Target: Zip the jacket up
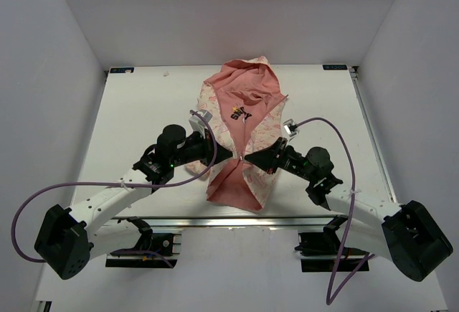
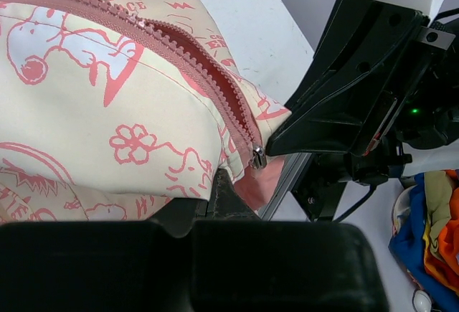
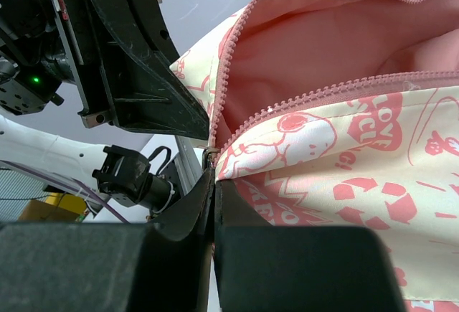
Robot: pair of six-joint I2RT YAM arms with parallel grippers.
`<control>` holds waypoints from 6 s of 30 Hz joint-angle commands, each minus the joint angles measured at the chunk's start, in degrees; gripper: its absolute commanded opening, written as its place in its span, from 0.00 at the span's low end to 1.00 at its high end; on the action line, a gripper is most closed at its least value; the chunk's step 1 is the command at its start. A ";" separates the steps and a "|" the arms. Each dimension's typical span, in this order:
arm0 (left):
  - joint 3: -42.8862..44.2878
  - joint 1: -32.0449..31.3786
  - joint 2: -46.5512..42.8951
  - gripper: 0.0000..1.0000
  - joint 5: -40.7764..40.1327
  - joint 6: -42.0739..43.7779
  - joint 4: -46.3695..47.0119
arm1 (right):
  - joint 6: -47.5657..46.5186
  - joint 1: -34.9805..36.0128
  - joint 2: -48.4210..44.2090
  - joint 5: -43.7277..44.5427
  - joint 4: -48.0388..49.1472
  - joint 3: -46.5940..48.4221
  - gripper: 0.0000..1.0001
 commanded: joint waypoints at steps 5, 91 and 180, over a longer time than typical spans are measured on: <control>0.24 -0.25 -0.56 0.00 1.87 -0.02 2.01 | 0.23 0.05 0.05 -0.39 4.50 2.46 0.00; -7.41 4.84 3.66 0.00 11.80 -4.24 5.00 | -0.13 3.56 2.69 6.73 -1.29 4.91 0.00; 2.80 -3.77 -12.25 0.98 -12.12 -0.88 -28.05 | 0.84 4.35 8.14 -2.76 -33.20 20.21 0.00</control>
